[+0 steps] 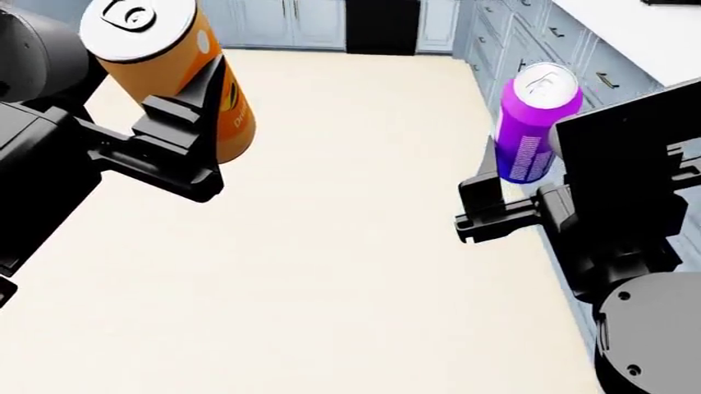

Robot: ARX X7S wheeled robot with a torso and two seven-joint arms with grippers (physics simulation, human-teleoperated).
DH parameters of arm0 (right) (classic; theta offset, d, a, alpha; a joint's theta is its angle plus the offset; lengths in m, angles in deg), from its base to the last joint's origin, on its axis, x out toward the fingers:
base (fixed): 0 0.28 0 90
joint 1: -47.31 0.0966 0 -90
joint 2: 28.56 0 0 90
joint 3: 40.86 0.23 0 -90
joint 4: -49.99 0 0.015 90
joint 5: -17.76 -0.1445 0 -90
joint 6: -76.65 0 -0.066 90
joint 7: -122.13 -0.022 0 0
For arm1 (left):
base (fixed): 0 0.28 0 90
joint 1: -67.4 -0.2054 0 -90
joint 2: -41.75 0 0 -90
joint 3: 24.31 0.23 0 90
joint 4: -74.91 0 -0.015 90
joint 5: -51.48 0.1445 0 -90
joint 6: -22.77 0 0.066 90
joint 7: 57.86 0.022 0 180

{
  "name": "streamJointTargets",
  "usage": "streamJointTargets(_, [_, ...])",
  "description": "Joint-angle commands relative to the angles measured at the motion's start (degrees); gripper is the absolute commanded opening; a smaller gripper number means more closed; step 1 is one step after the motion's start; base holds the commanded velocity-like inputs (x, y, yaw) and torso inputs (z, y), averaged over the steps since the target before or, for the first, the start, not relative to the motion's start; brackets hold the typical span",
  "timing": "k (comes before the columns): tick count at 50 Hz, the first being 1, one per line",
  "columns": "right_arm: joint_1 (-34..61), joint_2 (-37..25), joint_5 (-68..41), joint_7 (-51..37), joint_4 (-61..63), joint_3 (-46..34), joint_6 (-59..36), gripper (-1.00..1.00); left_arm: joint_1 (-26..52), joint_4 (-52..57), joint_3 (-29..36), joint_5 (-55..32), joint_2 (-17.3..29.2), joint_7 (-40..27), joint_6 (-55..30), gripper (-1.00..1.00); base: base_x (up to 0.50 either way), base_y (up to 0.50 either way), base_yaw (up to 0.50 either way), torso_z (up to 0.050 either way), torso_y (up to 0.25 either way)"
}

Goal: Move the drinks to the dining counter.

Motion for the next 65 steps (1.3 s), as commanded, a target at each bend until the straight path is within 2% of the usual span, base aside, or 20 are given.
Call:
streamJointTargets(1, [-0.2,-0.4,1.5,0.6,0.0,0.4,0.0,-1.00,-0.6,-0.1,-0.5,0.7,0.1,0.1,0.8,-1.00,-0.02,0.20,0.50,0.000,0.000])
streamJointTargets(9, [-0.3,-0.6,1.6,0.1,0.2,0.1,-0.1,-1.00,-0.6,0.2,-0.2,0.6,0.2,-0.1,0.9,-1.00,-0.03,0.20,0.50,0.000,0.001])
streamJointTargets(14, [-1.2,-1.4,2.2,1.6,0.7,2.3,2.5,-1.00,0.2,-0.2,-0.2,-0.2,0.7,-0.4,1.1,-1.00,-0.21,0.09,0.00,0.002,0.000])
streamJointTargets(17, [1.0,-0.3,0.7,-1.8,0.7,-1.0,-1.4,-1.00,0.2,0.1,0.1,-0.1,0.5,-0.5,1.0,-1.00,-0.09,-0.01,0.00,0.000,0.003])
streamJointTargets(39, [3.3,-0.1,-0.3,-2.5,-1.0,-2.4,-2.8,-1.00,0.6,-0.3,0.4,0.1,0.9,-0.1,1.3,-1.00,-0.49,-0.08,0.00,0.000,0.000])
streamJointTargets(65, [1.6,-0.3,1.4,-1.8,-0.2,-3.0,-1.7,-1.00,-0.7,0.4,0.7,1.2,0.9,0.5,1.8,-1.00,-0.49,-0.08,0.00,0.000,0.001])
